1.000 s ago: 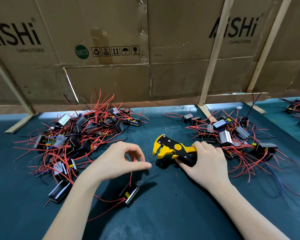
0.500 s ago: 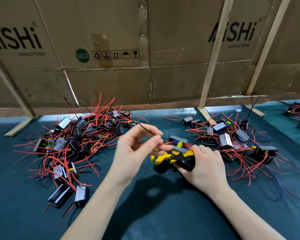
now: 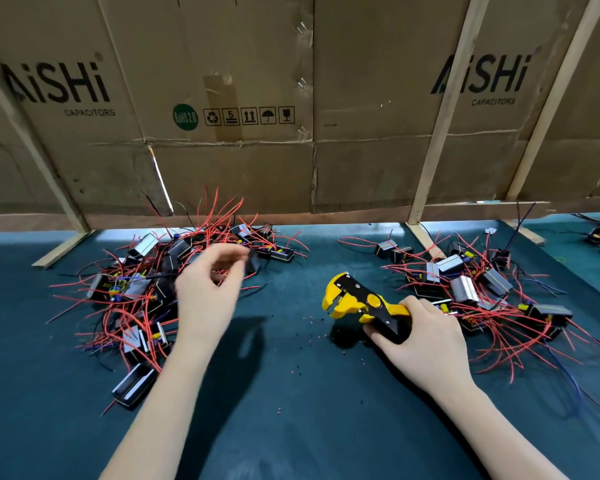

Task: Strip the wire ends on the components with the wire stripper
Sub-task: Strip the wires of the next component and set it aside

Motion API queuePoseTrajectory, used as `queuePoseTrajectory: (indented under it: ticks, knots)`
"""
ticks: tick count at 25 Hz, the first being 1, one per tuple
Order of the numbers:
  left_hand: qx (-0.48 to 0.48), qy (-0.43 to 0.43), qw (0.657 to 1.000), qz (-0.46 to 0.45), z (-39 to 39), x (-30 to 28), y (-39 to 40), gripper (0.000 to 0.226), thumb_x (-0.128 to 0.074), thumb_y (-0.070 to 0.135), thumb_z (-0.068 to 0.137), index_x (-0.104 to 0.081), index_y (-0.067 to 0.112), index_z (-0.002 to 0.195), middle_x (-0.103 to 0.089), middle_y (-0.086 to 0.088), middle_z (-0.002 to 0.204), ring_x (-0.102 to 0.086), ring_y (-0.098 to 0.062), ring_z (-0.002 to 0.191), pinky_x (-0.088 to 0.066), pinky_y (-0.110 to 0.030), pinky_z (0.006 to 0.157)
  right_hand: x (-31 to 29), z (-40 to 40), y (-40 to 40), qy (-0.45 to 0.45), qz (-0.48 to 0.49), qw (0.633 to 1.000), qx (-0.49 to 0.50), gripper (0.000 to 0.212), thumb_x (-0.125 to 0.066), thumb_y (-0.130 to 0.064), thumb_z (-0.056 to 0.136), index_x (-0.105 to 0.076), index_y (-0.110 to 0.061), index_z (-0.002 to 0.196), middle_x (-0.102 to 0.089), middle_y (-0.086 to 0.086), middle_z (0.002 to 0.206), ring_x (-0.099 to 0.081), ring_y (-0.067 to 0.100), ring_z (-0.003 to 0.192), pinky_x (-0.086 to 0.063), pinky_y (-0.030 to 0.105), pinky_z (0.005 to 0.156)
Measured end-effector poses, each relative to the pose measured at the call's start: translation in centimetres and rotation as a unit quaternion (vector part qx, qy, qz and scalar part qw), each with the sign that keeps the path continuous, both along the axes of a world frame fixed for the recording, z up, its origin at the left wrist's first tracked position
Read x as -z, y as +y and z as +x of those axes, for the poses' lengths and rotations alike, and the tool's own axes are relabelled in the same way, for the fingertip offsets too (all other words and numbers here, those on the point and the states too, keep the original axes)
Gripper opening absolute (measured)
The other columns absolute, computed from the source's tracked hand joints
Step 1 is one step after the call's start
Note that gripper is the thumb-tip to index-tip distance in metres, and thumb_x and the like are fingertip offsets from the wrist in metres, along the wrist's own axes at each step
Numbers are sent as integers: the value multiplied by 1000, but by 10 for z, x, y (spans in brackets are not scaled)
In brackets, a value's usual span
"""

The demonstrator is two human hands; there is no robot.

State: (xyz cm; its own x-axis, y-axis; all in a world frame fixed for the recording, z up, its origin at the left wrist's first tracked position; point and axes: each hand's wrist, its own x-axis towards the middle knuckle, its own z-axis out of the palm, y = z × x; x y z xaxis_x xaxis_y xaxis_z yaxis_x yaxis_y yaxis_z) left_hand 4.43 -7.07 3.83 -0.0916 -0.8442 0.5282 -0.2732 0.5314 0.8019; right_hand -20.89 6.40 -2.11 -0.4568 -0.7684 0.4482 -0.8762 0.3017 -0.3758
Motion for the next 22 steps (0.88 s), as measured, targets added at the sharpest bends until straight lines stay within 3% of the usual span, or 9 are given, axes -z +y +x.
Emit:
queuePoseTrajectory:
  ticks: [2,4,6,8,11,14,18,20,22]
  knots:
    - [-156,-112,981,1,21,5,-14,19,-66,2,82,-68,18,93,-69,2,89,-64,-20,85,-53,-42,82,-1,1,0,-17,-17,1000,2,48,-70,-65,70,-55,-22,81,-57,-7,77,-59,24,81,-38,36,76]
    - [-244,-256,934,48,36,9,-22,19,-69,7,79,-65,12,97,-64,-10,99,-58,-34,97,-48,-46,82,-4,4,0,-52,-61,997,-7,46,-73,-61,70,-57,-20,83,-58,-6,77,-58,24,80,-43,40,77]
    - [-252,-333,900,124,44,12,-24,31,-72,7,78,-59,4,106,-54,-21,113,-50,-42,109,-44,-49,84,-7,6,1,-96,-110,989,-20,42,-73,-58,70,-57,-21,81,-57,-9,76,-57,21,76,-45,42,75]
    - [-239,-362,887,158,46,11,-24,37,-70,4,78,-56,1,112,-46,-22,120,-46,-42,114,-44,-49,83,-7,4,1,-127,-149,980,-29,39,-73,-56,70,-56,-22,79,-58,-10,75,-56,17,73,-46,40,72]
    - [-243,-407,867,156,45,10,-23,41,-69,2,80,-62,10,119,-42,-16,121,-42,-37,118,-46,-47,82,-6,1,1,-164,-191,967,-45,34,-74,-52,70,-57,-24,79,-61,-8,74,-56,8,73,-43,22,68]
    - [-243,-402,872,139,48,9,-23,37,-68,2,83,-70,20,114,-47,-14,116,-46,-36,117,-47,-46,82,-6,0,0,-168,-197,965,-51,37,-71,-59,70,-56,-26,79,-60,-9,73,-55,6,73,-39,16,65]
    - [-221,-369,898,92,53,8,-27,17,-71,10,80,-73,22,92,-55,-8,104,-55,-33,105,-43,-38,71,-4,0,0,-128,-194,971,-55,45,-64,-66,70,-56,-23,83,-57,-12,75,-53,2,73,-43,32,67]
    - [-189,-294,936,47,52,6,-26,15,-75,13,78,-70,23,88,-62,-2,97,-59,-28,97,-46,-36,75,-4,0,0,-119,-192,972,-57,45,-64,-65,70,-56,-23,84,-57,-12,76,-52,2,73,-45,36,69]
    - [-154,-154,976,20,47,0,-23,17,-77,16,80,-66,21,91,-66,7,88,-62,-16,87,-46,-33,82,-5,-1,0,-118,-192,973,-54,46,-64,-65,70,-56,-22,85,-57,-12,76,-52,5,72,-46,39,71]
